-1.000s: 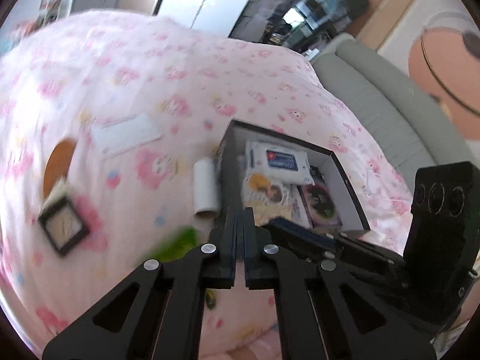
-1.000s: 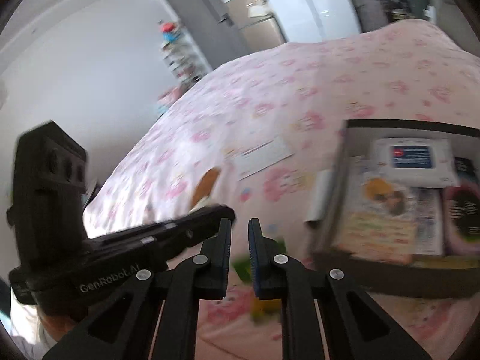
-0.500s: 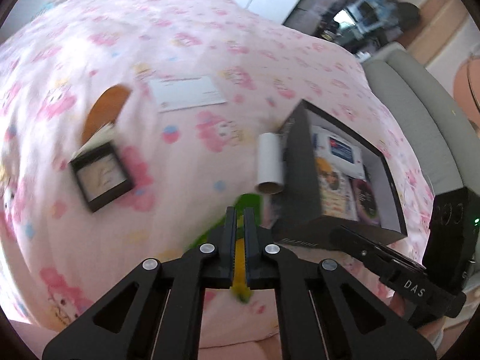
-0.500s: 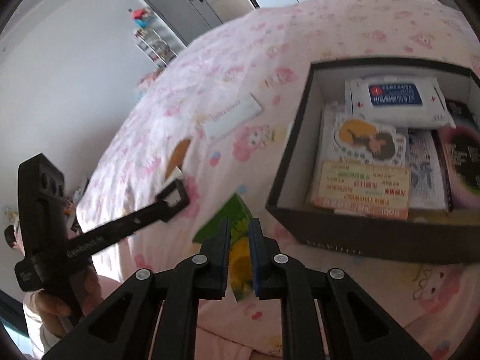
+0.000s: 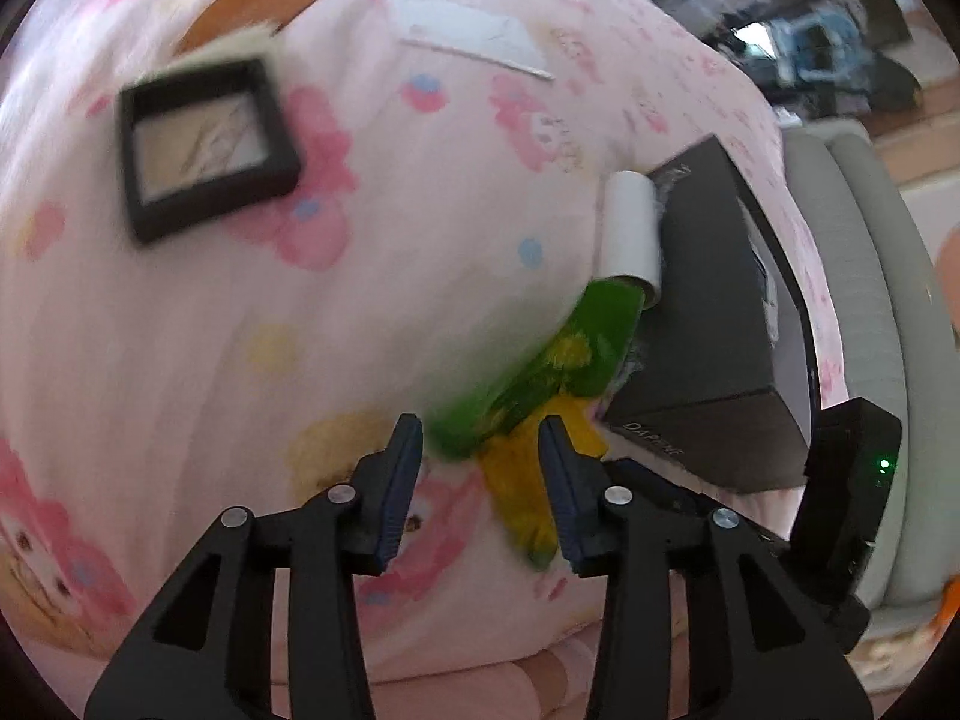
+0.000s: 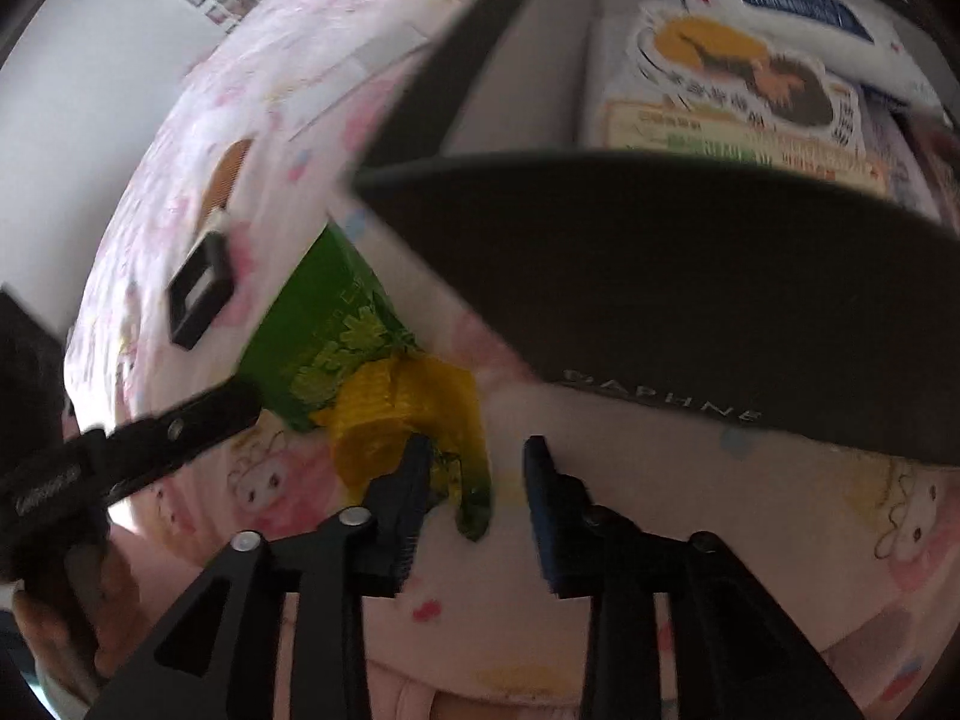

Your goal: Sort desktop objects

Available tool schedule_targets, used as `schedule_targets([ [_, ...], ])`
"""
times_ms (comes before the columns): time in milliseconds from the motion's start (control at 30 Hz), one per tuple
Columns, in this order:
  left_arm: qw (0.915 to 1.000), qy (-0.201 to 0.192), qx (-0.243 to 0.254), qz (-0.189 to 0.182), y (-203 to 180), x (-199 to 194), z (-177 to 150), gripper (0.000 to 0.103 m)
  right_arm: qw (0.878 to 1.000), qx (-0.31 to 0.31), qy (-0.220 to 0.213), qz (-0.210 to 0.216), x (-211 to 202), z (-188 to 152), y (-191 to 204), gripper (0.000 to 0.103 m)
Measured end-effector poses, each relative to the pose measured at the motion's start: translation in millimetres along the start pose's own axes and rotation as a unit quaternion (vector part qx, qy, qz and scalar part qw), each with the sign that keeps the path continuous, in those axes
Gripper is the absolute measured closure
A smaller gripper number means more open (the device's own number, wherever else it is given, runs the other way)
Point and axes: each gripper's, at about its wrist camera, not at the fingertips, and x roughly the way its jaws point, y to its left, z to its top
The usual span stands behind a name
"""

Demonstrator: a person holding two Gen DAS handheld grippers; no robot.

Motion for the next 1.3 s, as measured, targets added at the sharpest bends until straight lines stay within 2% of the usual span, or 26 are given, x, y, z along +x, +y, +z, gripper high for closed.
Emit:
schedule_targets([
  [100,0.9990,0.020,-0.026,-0.030,7,7,-11,0.063,1.000,0.012,-0.005,0.014,4,4,-2,0.065],
  [233,0.9980,0.052,0.009,-0.034,-12,27,-17,0.062,0.999,0.020,-0.003,0.030,6,5,-6,0.065],
  [300,0.9983,0.046,0.004,-0.034,-14,36,-16,0.060,0.999,0.018,0.007,0.038,5,3,-5,0.065],
  [333,0.9981,0.042,-0.003,-0.044,-13,37,-16,0.060,0.999,0.016,0.013,0.041,5,1,-3,0.069],
  [433,0.9965,0.029,-0.026,-0.075,-9,40,-15,0.060,0.999,-0.004,0.007,0.048,-3,-1,6,0.073],
  [567,0.9977,-0.009,-0.010,-0.066,-14,29,-20,0.063,0.998,-0.031,-0.001,0.057,-14,-4,18,0.073],
  [700,0.9971,0.011,-0.019,-0.072,-12,36,-24,0.062,0.999,-0.025,-0.048,0.006,-26,2,12,0.073],
  [800,0.9974,0.029,-0.007,-0.066,-16,40,-23,0.059,0.998,-0.009,-0.057,-0.004,-22,6,3,0.073],
  [867,0.9978,0.028,0.001,-0.059,-20,42,-24,0.059,0.998,-0.003,-0.058,-0.016,-17,9,1,0.073],
  [1067,0.9966,0.038,-0.017,-0.071,-16,47,-24,0.059,0.999,0.016,-0.047,0.000,-7,12,-6,0.073],
  [1100,0.9967,0.036,-0.014,-0.071,-17,46,-25,0.062,0.999,0.016,-0.045,-0.002,-6,12,-7,0.073],
  [1300,0.9983,-0.025,0.022,-0.048,-28,21,-27,0.065,0.999,-0.015,-0.020,0.024,-9,8,7,0.083],
])
